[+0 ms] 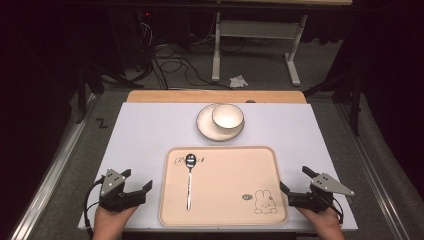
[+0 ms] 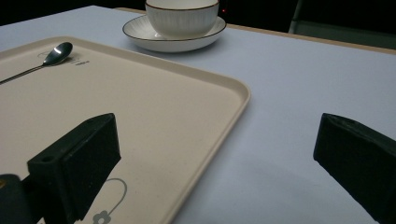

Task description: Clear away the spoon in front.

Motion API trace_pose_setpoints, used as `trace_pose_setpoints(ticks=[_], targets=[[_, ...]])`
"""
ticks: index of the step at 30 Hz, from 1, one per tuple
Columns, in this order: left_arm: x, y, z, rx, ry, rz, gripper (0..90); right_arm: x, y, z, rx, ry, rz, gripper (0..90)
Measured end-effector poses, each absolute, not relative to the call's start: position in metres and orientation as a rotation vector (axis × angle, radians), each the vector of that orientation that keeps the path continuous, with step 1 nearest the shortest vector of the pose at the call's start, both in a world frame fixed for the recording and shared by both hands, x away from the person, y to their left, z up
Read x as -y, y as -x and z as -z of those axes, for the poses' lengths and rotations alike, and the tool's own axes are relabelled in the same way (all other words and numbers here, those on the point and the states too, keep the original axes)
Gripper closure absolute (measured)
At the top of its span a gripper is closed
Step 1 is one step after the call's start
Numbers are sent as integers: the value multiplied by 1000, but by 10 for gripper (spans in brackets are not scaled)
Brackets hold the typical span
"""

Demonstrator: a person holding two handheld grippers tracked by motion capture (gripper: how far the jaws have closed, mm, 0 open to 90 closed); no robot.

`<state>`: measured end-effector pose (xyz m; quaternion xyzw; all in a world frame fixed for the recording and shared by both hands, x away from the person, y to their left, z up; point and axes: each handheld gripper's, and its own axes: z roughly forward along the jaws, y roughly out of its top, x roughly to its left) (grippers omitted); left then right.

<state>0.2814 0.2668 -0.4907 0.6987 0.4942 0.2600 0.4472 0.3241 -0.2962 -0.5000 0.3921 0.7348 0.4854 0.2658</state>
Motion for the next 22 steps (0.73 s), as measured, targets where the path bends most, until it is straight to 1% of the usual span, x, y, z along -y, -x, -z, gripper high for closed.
trace_pose_setpoints(ticks=[2,3,11,22], targets=[[-272,-282,490,-1239,-1708,-638,36,297,-324,500,-1982,-1054,-1310,11],[-273,-283,491,-1239,-1695,-629,6,297,-324,500,-1981,-1060,-1311,11],[-261,-285,495,-1169,-1756,-622,2,298,-325,500,-1979,-1061,-1310,11],[-263,-288,499,-1209,-1748,-582,13,298,-326,501,-1983,-1061,-1309,11]])
